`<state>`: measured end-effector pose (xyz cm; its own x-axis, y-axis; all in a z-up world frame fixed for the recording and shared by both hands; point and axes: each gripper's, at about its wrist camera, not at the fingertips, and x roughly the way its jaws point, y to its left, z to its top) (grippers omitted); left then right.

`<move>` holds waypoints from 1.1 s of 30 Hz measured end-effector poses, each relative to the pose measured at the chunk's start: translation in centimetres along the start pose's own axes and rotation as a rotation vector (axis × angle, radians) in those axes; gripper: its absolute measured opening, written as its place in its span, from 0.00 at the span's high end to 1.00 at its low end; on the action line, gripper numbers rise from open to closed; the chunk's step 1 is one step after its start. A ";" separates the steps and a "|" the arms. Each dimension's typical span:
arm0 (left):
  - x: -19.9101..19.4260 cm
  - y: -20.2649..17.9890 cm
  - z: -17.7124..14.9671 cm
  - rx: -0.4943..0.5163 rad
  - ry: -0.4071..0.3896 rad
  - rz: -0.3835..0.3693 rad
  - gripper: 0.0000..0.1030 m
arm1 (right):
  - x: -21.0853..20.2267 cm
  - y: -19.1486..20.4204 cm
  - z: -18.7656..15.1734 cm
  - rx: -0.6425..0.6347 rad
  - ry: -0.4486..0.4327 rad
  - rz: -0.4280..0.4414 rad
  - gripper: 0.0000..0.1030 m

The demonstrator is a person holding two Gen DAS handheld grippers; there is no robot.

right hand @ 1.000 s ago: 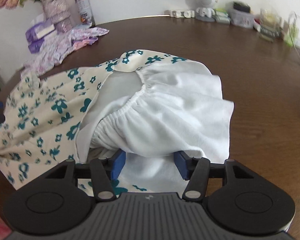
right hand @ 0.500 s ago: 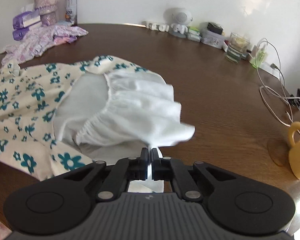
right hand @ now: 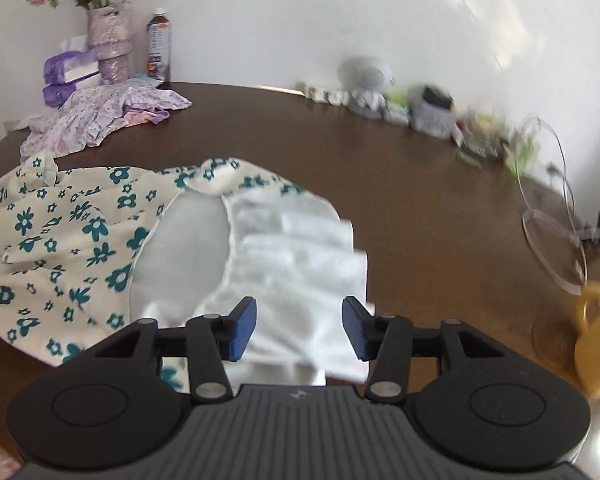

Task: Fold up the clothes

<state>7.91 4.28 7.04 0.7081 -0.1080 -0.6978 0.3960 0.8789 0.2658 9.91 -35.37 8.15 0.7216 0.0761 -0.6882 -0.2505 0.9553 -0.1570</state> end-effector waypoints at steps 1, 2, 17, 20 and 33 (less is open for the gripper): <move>0.0 0.5 0.2 0.012 0.002 0.016 0.36 | 0.9 0.3 0.8 -0.048 -0.008 -0.011 0.52; 0.2 0.9 0.4 0.030 0.010 0.036 0.35 | 1.8 0.8 1.5 -0.101 -0.013 -0.027 0.52; 8.3 7.3 3.1 -0.033 0.157 -0.109 0.37 | 18.2 5.6 11.5 -0.410 0.119 0.127 0.43; 9.0 7.9 3.2 -0.057 0.170 -0.149 0.49 | 19.8 4.9 12.7 -0.336 0.153 0.176 0.44; 7.0 7.6 4.9 -0.051 0.053 -0.098 0.95 | 17.9 3.6 14.6 -0.224 0.033 0.163 0.99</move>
<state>18.81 7.91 7.44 0.6350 -0.1706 -0.7534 0.4303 0.8881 0.1616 31.33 -26.37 5.63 0.6391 0.2108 -0.7397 -0.5011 0.8438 -0.1924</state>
